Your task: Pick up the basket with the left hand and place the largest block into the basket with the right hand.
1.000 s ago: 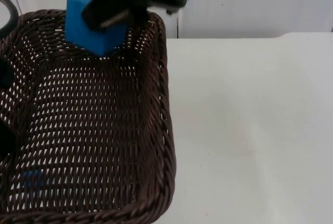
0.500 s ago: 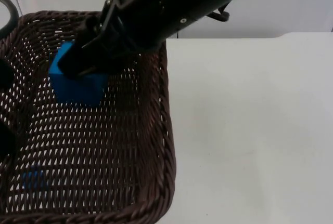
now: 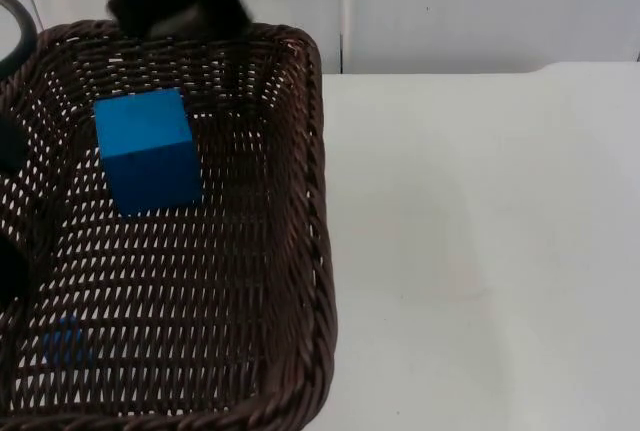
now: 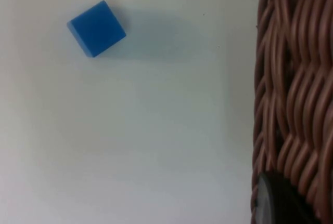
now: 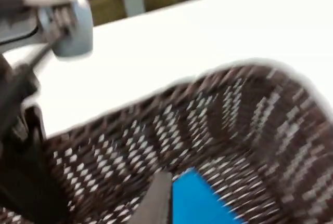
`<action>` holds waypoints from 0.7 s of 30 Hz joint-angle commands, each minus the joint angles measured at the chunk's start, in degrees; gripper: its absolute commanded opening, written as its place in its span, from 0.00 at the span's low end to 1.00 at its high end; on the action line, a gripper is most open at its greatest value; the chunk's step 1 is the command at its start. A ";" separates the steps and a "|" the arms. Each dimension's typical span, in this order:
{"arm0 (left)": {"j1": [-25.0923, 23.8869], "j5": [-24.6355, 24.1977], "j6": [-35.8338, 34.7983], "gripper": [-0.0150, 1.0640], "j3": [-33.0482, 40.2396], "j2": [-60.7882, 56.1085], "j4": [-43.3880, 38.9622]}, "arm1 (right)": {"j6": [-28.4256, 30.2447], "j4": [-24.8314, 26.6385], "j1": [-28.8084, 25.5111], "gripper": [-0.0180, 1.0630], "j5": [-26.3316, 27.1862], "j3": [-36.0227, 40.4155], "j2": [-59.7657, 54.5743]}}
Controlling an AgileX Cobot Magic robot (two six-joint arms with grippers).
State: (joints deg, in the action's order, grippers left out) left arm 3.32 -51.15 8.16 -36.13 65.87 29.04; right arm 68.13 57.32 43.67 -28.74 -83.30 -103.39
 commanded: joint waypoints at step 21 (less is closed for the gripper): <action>-0.13 1.09 0.53 0.01 -0.10 -0.81 3.19 | -15.70 -7.74 -13.28 0.79 -17.16 0.14 10.70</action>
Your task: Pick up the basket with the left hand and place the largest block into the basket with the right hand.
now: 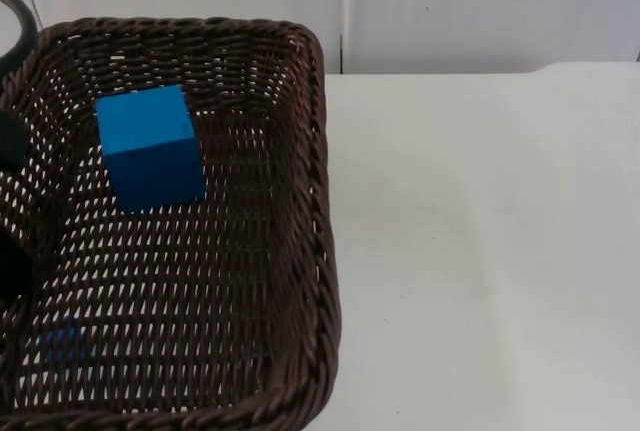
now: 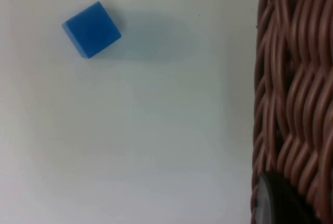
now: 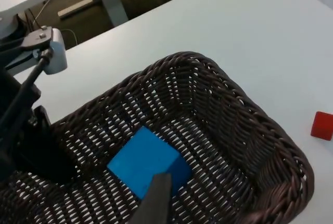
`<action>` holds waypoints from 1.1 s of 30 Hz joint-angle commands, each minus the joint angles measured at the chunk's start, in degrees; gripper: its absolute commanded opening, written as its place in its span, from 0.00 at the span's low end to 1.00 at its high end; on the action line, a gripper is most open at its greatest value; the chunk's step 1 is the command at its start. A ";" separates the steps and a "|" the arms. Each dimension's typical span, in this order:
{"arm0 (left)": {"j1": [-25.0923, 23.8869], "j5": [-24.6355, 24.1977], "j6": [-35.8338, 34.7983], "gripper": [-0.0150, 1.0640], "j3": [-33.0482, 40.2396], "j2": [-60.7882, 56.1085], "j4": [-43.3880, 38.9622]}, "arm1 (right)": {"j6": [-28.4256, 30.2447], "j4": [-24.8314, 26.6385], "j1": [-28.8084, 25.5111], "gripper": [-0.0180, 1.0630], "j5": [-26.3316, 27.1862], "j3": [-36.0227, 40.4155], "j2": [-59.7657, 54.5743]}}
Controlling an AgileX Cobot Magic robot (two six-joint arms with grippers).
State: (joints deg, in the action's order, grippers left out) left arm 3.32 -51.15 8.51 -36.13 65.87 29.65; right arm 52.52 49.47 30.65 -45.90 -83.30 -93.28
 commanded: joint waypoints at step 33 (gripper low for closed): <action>3.95 11.25 30.44 0.01 -6.15 28.34 29.94 | -7.09 -12.35 -0.25 0.78 2.67 0.14 0.87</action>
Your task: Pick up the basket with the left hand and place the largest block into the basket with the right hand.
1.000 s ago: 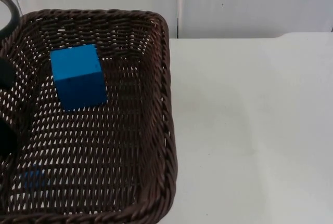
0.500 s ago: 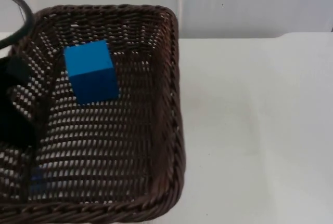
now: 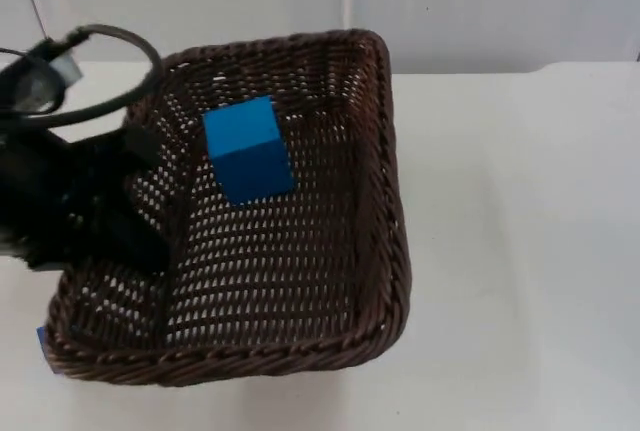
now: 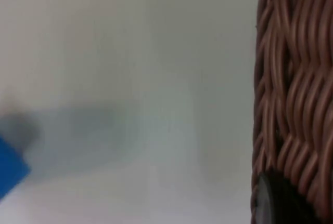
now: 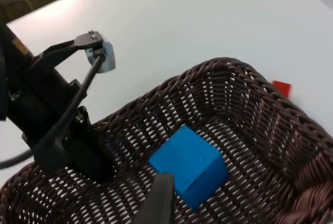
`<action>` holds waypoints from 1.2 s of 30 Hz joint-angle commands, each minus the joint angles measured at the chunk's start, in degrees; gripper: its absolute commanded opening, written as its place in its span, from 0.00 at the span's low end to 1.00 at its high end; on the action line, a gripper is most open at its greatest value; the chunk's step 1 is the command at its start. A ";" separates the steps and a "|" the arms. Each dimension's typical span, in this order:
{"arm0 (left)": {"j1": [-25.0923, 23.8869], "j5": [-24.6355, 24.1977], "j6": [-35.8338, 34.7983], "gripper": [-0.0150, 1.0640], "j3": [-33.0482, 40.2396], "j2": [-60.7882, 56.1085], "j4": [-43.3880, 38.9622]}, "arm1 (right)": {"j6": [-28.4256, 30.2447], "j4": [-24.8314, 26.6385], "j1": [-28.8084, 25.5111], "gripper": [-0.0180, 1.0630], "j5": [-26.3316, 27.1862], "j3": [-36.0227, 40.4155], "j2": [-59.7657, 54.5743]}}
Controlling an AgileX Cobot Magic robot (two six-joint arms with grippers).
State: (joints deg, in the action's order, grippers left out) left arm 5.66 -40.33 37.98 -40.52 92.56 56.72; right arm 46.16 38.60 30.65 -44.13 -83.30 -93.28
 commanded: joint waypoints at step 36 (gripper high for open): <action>10.91 8.63 0.07 0.68 -14.14 19.33 3.10 | -11.08 -18.99 -0.25 0.78 6.37 0.14 0.87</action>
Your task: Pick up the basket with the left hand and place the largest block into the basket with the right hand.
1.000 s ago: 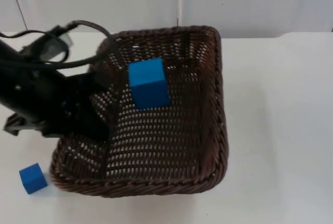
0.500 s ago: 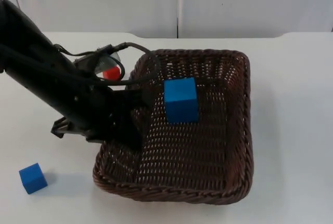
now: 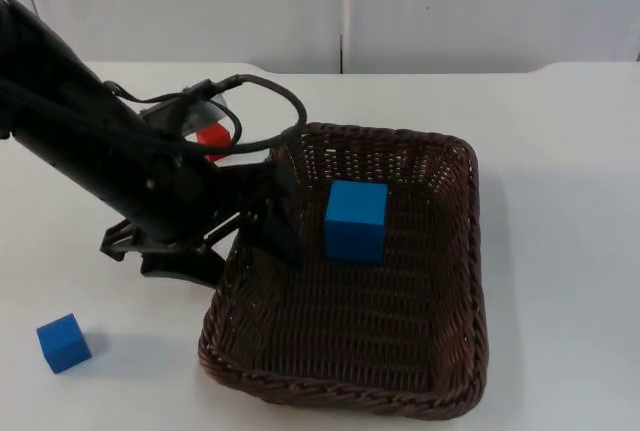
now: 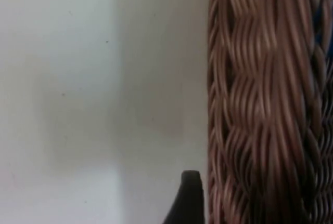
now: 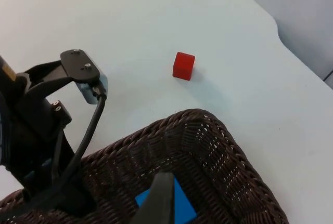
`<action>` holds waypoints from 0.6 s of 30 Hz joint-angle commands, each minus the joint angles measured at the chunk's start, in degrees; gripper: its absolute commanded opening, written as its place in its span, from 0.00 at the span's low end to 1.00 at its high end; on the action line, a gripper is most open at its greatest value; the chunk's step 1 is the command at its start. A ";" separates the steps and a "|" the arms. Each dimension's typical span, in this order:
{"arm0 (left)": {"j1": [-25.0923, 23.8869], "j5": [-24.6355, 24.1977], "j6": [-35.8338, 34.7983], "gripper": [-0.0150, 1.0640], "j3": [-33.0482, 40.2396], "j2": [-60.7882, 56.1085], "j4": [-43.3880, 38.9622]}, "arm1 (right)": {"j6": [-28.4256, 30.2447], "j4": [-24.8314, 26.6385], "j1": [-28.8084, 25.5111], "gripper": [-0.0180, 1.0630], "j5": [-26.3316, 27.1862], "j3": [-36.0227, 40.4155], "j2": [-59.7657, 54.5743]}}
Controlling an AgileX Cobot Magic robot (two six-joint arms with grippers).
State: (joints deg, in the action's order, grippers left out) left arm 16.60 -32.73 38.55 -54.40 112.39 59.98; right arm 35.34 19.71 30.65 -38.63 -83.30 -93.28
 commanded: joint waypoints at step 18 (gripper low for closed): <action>-1.33 5.53 -16.82 0.68 -0.26 -13.10 -21.40 | -2.11 -0.10 -0.25 0.78 2.30 0.14 0.91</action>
State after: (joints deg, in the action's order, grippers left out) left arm 15.33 -26.68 22.20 -54.40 100.65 39.13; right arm 33.48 19.71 30.65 -36.71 -83.30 -93.28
